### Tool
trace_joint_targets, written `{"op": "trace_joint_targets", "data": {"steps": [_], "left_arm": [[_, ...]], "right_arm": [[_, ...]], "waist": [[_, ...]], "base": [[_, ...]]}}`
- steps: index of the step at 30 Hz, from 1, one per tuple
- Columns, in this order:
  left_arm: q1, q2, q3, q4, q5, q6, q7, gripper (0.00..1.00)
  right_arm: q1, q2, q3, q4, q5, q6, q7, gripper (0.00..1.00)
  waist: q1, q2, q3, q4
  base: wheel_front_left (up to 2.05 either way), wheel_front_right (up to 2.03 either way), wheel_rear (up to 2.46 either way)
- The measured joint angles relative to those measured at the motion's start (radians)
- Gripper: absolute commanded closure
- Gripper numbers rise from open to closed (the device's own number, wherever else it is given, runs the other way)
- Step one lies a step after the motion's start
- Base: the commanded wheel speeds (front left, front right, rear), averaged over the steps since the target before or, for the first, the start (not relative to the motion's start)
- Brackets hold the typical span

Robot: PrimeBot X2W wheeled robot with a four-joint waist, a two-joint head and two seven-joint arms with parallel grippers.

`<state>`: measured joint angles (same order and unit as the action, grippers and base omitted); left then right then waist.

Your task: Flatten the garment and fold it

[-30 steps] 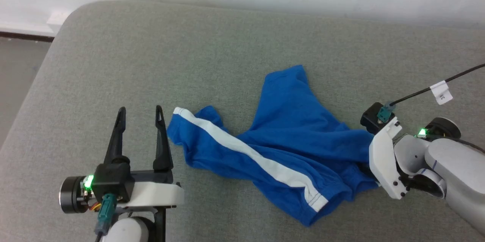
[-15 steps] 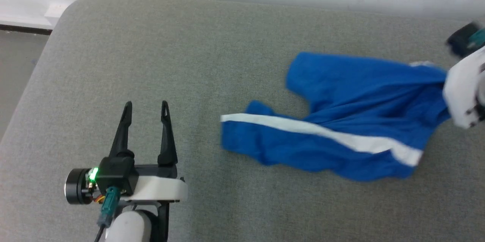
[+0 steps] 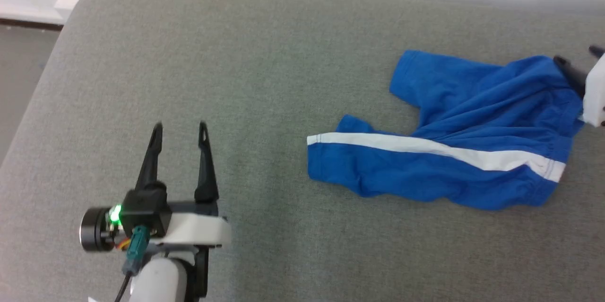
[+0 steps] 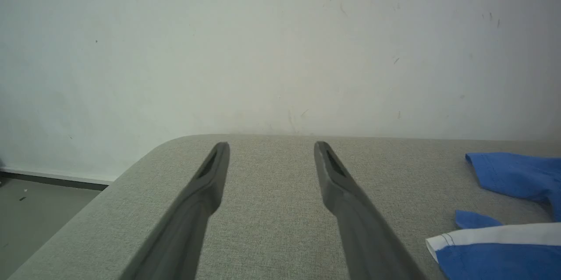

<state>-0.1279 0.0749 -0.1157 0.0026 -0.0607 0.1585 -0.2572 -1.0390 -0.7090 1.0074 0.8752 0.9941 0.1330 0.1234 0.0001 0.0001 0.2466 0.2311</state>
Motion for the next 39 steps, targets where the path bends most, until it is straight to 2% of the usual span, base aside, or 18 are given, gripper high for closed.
{"op": "trace_joint_targets", "data": {"steps": [3,6,13,18,24,30,34,35,36,39], "left_arm": [[0.032,0.001,0.015,0.008,0.006,0.000,0.000,0.00],[0.057,0.005,0.028,0.008,0.009,0.000,0.000,0.00],[0.091,0.010,0.045,0.007,0.012,-0.008,0.000,0.00],[0.091,0.009,0.043,0.005,0.019,-0.010,0.000,0.00],[0.089,0.003,0.035,0.004,0.020,-0.018,0.000,0.00],[0.076,-0.005,0.027,0.007,0.020,-0.025,0.000,0.00],[0.059,-0.007,0.025,0.014,0.020,-0.024,0.000,0.00],[0.057,-0.008,0.024,0.017,0.020,-0.024,0.000,0.00],[0.056,-0.008,0.022,0.021,0.020,-0.024,0.000,0.00],[0.042,-0.009,0.019,0.045,0.018,-0.026,0.000,0.00]], "right_arm": [[0.003,-0.047,0.002,-0.085,0.000,0.000,-0.051,0.00],[0.020,-0.108,0.017,-0.224,0.012,0.000,-0.047,0.00],[0.131,-0.259,0.051,-0.590,0.164,0.000,0.120,0.00],[0.212,-0.332,0.066,-0.722,0.260,0.000,0.230,0.00],[0.284,-0.306,0.040,-0.690,0.366,0.000,0.226,0.00],[0.292,-0.211,0.010,-0.589,0.420,0.000,0.192,0.00],[0.292,-0.157,0.024,-0.534,0.409,0.000,0.192,0.00],[0.292,-0.146,0.027,-0.523,0.405,0.000,0.181,0.27],[0.293,-0.135,0.026,-0.512,0.400,0.000,0.161,1.00],[0.294,-0.128,0.034,-0.510,0.378,0.000,0.133,1.00]], "waist": [[-0.0002,-0.0001,-0.026,-0.015],[-0.0003,0.0000,-0.055,-0.041],[-0.0004,0.0000,-0.119,-0.114],[-0.0004,0.0000,-0.146,-0.147],[-0.0002,0.0000,-0.137,-0.144],[-0.0001,0.0000,-0.095,-0.118],[0.0000,0.0000,-0.065,-0.101],[0.0000,0.0000,-0.058,-0.098],[0.0000,0.0000,-0.053,-0.095],[0.0002,0.0000,-0.045,-0.089]], "base": [[0.00,0.00,0.00],[0.00,0.00,0.00],[0.00,0.00,0.00],[0.00,0.00,0.00],[0.00,0.00,0.00],[0.00,0.00,0.00],[0.00,0.00,0.00],[0.00,0.00,0.00],[0.00,0.00,0.00],[0.00,0.00,0.00]]}}
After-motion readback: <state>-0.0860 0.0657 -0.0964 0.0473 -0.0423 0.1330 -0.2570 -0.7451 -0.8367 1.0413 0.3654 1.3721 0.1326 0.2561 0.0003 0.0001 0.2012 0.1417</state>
